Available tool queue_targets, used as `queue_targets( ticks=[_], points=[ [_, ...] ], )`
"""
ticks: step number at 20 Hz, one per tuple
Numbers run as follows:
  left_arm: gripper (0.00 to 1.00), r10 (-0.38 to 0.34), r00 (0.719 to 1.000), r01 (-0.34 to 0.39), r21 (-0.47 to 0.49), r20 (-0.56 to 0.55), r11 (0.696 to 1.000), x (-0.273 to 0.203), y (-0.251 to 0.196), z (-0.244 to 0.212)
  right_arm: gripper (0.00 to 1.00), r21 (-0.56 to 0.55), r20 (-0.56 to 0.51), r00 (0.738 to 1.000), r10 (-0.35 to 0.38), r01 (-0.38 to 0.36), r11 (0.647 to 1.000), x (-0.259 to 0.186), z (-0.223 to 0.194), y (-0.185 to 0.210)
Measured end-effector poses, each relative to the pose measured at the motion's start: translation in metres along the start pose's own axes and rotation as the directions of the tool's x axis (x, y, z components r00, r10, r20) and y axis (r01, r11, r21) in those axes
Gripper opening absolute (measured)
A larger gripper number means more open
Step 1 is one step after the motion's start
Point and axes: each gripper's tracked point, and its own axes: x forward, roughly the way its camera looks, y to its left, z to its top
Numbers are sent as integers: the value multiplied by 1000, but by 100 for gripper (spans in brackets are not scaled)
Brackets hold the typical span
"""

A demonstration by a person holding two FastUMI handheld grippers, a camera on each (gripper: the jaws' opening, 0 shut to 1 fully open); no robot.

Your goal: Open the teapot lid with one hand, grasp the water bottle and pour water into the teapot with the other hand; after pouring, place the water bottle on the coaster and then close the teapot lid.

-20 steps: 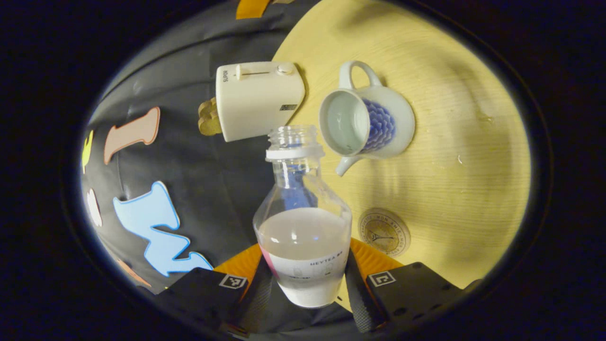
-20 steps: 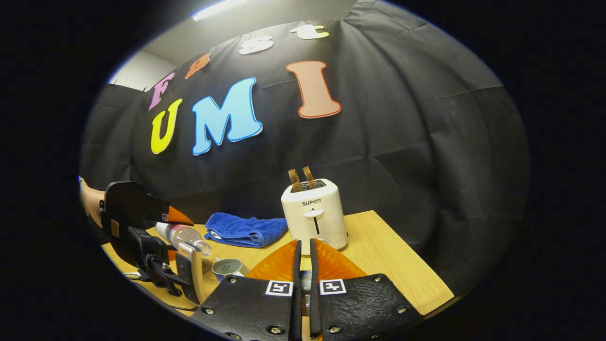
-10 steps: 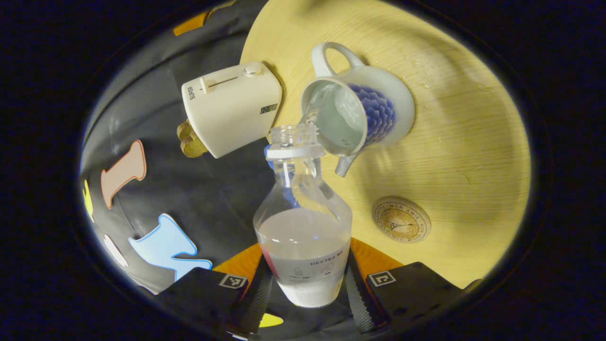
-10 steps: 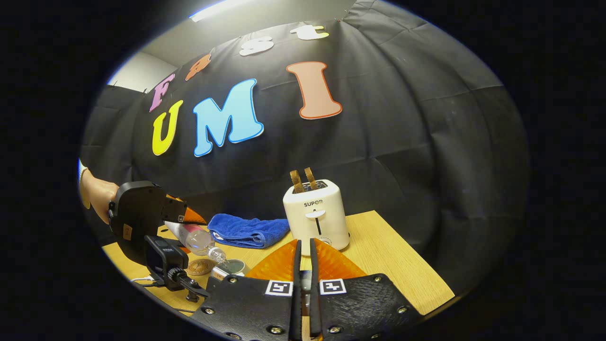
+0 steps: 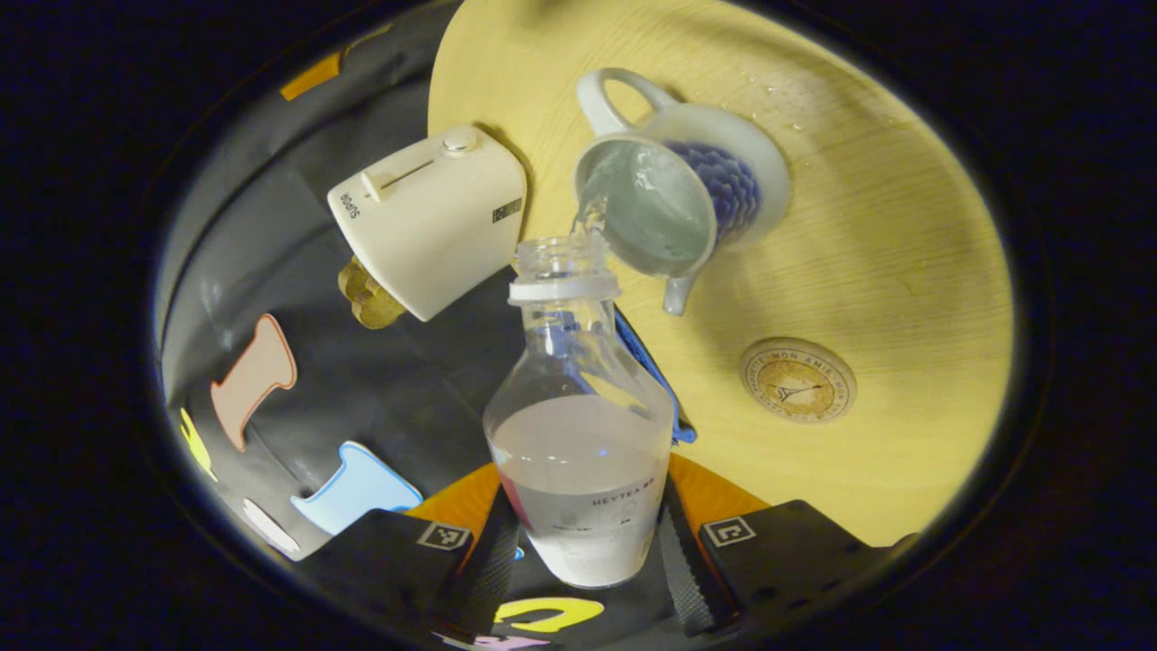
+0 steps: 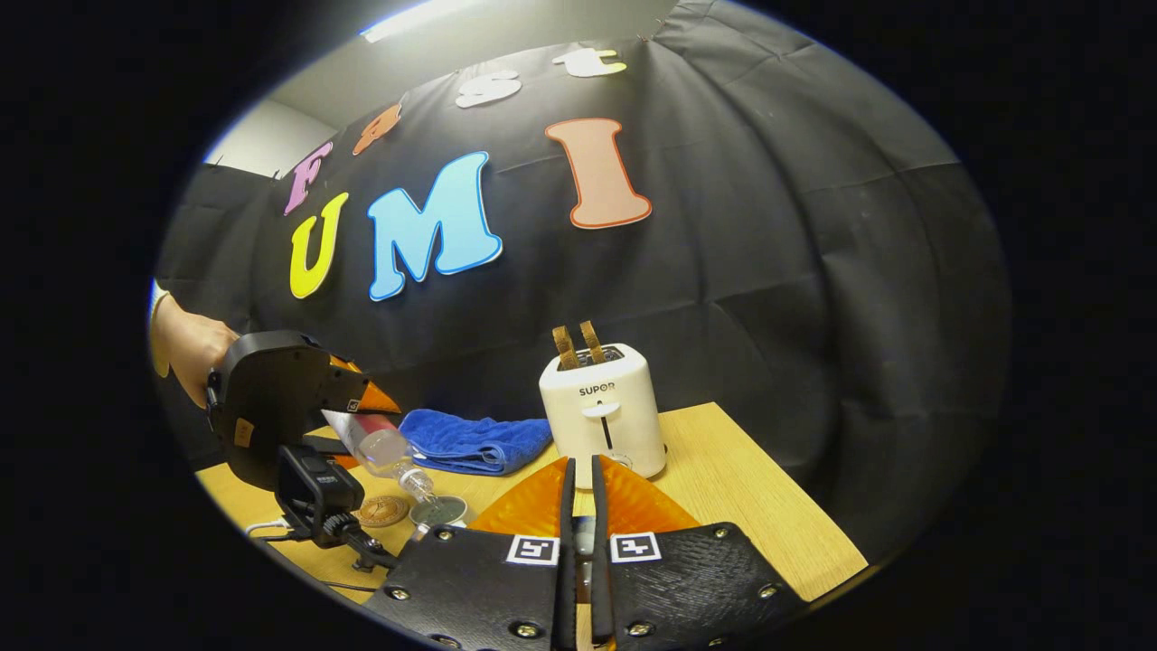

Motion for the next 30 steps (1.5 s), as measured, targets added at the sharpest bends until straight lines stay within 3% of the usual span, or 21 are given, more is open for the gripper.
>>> queue_targets(
  ticks=[1, 2, 3, 7, 9, 10, 23, 30],
  points=[
    [84, -4, 1000, 4, 17, -3, 1000, -1, 1, 0, 6, -1, 1, 1000, -2, 2, 1000, -1, 1, 0],
    [72, -2, 1000, 3, 38, -13, 999, -1, 3, -1, 6, -1, 0, 1000, -2, 2, 1000, 0, 0, 0],
    [84, 5, 1000, -4, 60, -19, 998, -2, 6, -3, 6, 2, -1, 1000, 0, 0, 1000, 0, 1, 0],
    [84, 30, 999, -26, 117, -30, 993, -6, 16, -3, 6, 1, 5, 1000, 5, -5, 1000, -1, 3, 2],
    [78, 50, 998, -44, 147, -38, 988, -7, 22, -3, 6, -3, 8, 1000, 6, -6, 1000, -2, 4, 3],
    [84, 61, 997, -53, 164, -45, 985, -7, 24, -3, 6, -7, 9, 1000, 5, -5, 1000, -2, 4, 3],
    [84, 133, 987, -96, 324, -95, 941, -17, 38, 6, 6, -6, 10, 1000, 5, -5, 1000, -1, 5, 3],
    [84, 141, 987, -111, 297, -80, 948, -19, 40, 15, 6, -9, 12, 1000, 2, -2, 1000, -1, 5, 2]
  ],
)
